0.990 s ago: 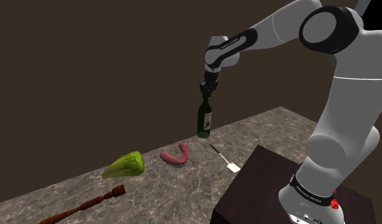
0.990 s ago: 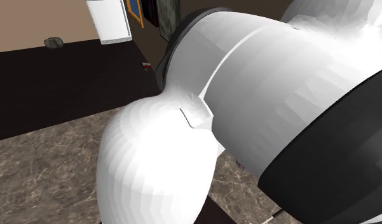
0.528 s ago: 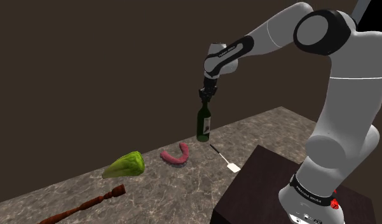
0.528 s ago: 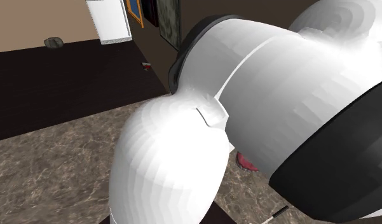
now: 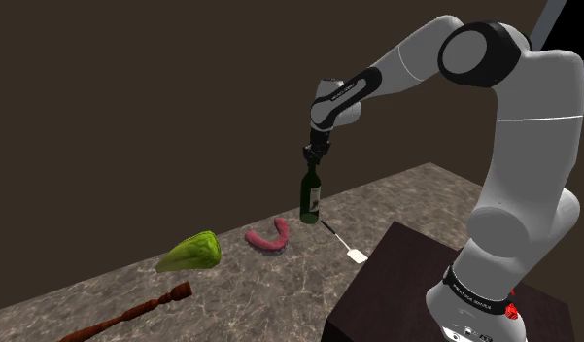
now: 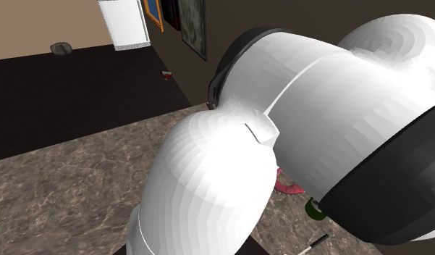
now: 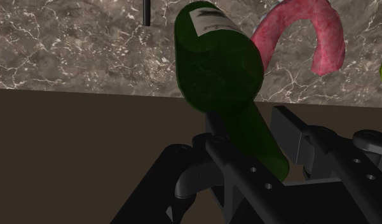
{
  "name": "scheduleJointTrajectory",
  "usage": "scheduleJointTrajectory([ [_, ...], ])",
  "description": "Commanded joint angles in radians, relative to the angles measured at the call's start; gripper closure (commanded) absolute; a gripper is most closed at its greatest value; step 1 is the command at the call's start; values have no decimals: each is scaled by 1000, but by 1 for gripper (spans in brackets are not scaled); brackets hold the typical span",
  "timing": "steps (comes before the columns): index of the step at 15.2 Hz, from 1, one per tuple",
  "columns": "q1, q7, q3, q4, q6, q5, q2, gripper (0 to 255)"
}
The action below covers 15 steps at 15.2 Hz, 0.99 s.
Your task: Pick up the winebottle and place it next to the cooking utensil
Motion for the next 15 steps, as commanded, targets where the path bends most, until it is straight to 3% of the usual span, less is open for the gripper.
scheduleJointTrajectory([
  [1,1,1,-2,-5,23,-3,17,255],
  [10,8,10,-11,-17,117,-18,100,255],
  [15,8,10,-11,-17,117,-18,100,255],
])
